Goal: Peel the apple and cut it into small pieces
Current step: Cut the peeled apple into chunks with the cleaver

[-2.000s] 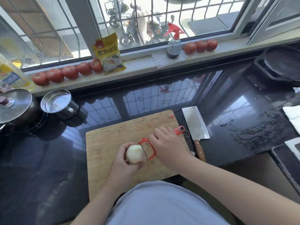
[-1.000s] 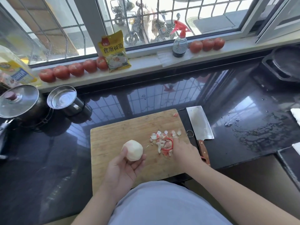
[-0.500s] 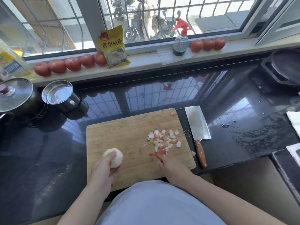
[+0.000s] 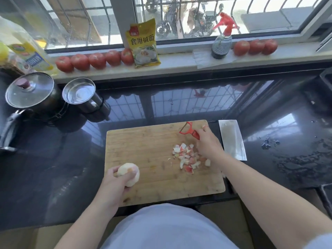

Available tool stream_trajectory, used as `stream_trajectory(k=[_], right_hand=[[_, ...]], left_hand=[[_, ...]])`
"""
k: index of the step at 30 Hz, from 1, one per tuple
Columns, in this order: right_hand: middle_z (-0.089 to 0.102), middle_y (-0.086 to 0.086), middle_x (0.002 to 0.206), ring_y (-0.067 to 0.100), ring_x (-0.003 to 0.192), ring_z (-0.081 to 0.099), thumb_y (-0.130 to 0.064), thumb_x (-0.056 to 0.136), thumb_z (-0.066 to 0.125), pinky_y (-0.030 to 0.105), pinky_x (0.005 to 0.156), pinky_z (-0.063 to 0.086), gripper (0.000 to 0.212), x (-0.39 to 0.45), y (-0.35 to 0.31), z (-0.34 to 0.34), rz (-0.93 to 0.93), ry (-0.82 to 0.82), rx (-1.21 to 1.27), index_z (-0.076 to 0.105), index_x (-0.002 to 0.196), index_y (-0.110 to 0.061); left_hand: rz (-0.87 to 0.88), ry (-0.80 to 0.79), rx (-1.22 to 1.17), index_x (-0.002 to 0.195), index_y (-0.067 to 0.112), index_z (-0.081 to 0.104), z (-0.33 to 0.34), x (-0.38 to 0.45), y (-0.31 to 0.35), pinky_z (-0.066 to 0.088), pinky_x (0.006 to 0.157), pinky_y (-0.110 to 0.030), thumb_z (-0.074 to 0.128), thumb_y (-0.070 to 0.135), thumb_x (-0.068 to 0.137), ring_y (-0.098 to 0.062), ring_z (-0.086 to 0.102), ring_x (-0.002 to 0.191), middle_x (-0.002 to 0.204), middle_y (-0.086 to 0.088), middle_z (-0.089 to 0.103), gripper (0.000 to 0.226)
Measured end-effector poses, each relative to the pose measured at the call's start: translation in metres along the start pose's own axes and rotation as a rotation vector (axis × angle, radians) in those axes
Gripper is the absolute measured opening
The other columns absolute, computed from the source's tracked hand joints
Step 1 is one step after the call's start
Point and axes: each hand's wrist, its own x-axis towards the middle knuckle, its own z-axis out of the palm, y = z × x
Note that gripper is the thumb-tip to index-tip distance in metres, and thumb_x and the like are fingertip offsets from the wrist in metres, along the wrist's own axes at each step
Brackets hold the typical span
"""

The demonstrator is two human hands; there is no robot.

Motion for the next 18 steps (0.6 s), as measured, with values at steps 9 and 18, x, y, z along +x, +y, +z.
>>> stream_trajectory(k=[9,18], right_hand=[[0.048,-0.004,0.104,0.021,0.093,0.048,-0.021,0.091,0.05,0.038,0.072,0.043,0.017,0.044,0.04,0.0,0.121,0.263,0.045,0.061,0.098,-0.01],[0.05,0.004,0.114,0.023,0.102,0.042,-0.006,0.085,0.054,0.035,0.083,0.047,0.025,0.019,0.034,0.018,-0.051,0.066,-0.22,0.062,0.107,-0.012]], left_hand=[[-0.054,0.019,-0.037,0.127,0.015,0.055,-0.006,-0.007,-0.002,0.058,0.094,-0.045,0.078,0.018,0.09,-0.026,0.065,0.115,0.126,-0.007,0.063,0.044],[-0.073,0.006,-0.054,0.13,0.014,0.052,-0.007,0.001,0.001,0.057,0.09,-0.04,0.076,0.018,0.092,-0.027,0.064,0.116,0.127,-0.008,0.061,0.045]])
